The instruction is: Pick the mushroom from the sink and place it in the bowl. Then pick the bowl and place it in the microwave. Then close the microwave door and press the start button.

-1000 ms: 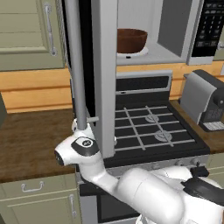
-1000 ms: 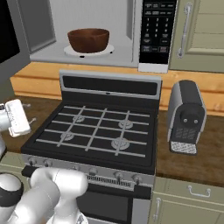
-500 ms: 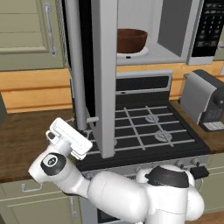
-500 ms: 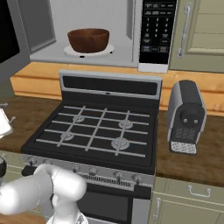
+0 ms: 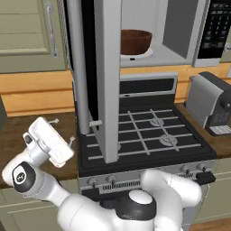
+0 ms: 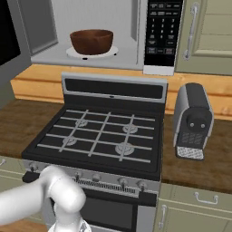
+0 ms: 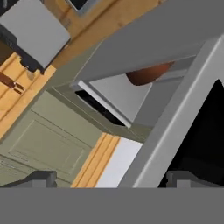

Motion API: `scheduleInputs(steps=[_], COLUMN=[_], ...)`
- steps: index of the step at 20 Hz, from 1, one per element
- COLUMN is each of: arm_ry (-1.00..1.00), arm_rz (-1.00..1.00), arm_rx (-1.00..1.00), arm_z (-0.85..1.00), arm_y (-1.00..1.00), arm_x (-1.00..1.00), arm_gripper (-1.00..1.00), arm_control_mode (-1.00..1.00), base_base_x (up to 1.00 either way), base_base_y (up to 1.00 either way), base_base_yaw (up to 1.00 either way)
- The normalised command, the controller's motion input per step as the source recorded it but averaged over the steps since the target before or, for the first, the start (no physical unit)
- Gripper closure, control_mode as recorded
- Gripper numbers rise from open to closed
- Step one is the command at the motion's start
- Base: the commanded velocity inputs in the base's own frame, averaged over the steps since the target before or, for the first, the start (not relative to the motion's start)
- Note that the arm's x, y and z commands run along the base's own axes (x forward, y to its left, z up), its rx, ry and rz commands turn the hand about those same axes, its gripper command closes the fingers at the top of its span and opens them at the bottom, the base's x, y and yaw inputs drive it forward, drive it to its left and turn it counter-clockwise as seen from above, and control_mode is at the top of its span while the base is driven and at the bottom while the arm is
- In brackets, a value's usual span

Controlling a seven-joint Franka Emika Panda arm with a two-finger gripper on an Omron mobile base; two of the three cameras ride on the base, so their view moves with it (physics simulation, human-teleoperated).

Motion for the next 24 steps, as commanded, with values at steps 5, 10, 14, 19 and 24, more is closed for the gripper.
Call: scheduleInputs(steps=[5, 10, 14, 19, 24], arm_ry=[-0.3, -0.31, -0.33, -0.32, -0.26], arm_rz=[-0.16, -0.07, 0.0, 0.08, 0.21], arm_rx=[0.0, 0.0, 0.02, 0.06, 0.13], arm_z=[0.49, 0.24, 0.2, 0.19, 0.15], arm_y=[0.06, -0.09, -0.31, -0.5, -0.62], arm_x=[-0.28, -0.36, -0.35, -0.31, -0.23], arm_gripper=[-1.0, -1.0, -1.0, -1.0, -1.0], arm_control_mode=[-1.0, -1.0, -1.0, -1.0, -1.0], base_base_x=[0.0, 0.0, 0.0, 0.0, 0.0], base_base_y=[0.0, 0.0, 0.0, 0.0, 0.0], base_base_yaw=[0.0, 0.0, 0.0, 0.0, 0.0])
